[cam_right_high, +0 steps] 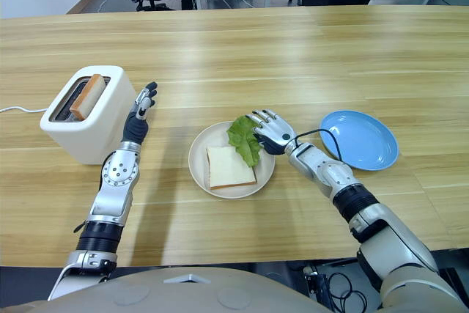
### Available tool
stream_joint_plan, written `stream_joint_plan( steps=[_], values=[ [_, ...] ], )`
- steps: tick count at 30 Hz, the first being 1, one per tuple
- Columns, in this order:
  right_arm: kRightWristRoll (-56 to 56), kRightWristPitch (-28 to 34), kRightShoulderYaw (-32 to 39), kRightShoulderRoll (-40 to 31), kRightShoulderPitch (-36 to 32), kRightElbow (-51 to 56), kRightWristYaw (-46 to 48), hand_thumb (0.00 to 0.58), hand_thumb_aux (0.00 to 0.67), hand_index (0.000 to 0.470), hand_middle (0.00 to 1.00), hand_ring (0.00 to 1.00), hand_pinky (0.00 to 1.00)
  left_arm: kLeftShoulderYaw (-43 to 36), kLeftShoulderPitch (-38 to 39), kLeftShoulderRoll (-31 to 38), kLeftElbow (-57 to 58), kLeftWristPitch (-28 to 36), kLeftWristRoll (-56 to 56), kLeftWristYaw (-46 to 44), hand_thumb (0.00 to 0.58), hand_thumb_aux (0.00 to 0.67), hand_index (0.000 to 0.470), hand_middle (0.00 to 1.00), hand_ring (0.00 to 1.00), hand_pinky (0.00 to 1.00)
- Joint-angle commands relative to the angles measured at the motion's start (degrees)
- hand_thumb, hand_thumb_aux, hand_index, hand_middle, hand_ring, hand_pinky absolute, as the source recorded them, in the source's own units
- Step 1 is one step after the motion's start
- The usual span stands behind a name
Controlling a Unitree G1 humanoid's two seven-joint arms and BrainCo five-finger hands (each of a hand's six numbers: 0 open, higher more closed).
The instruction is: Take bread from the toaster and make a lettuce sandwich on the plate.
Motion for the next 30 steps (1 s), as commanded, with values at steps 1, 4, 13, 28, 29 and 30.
stream_joint_plan(
  steps=[1, 4, 13, 28, 29, 30],
  values=[
    [2.1, 0.8, -2.9, -1.3, 2.2, -6.6, 2.6, 0.580, 0.670, 0.460, 0.05, 0.05, 0.05, -0.3, 0.3, 0.1, 1.3, -0.3, 0.3, 0.1, 0.000, 0.000, 0.000, 0.00, 0.00, 0.00],
    [3.1, 1.2, -4.7, -1.9, 3.8, -11.2, 4.5, 0.580, 0.670, 0.460, 0.05, 0.05, 0.05, -0.3, 0.2, 0.1, 1.8, -0.5, 0.3, 0.3, 0.000, 0.000, 0.000, 0.00, 0.00, 0.00],
    [6.5, 2.3, -8.7, -1.5, 7.0, -18.2, 10.0, 0.580, 0.670, 0.460, 0.00, 0.00, 0.00, -0.4, -0.2, -0.1, 2.8, -1.2, 0.3, 0.7, 0.000, 0.000, 0.000, 0.00, 0.00, 0.00],
    [3.7, 1.7, -5.5, 0.1, 11.5, -14.4, 11.7, 0.000, 0.000, 0.000, 0.00, 0.00, 0.00, -0.6, -0.5, 0.0, 2.5, -1.2, 0.3, 0.6, 0.000, 0.000, 0.000, 0.00, 0.00, 0.00],
    [3.6, 1.7, -5.6, -0.2, 12.0, -14.7, 11.7, 0.000, 0.000, 0.000, 0.00, 0.00, 0.00, -0.5, -0.4, 0.0, 2.3, -1.2, 0.3, 0.6, 0.000, 0.000, 0.000, 0.00, 0.00, 0.00],
    [3.5, 1.6, -5.7, -0.4, 12.3, -14.9, 11.7, 0.000, 0.000, 0.000, 0.00, 0.00, 0.00, -0.5, -0.4, 0.0, 2.3, -1.1, 0.3, 0.6, 0.000, 0.000, 0.000, 0.00, 0.00, 0.00]
  ],
)
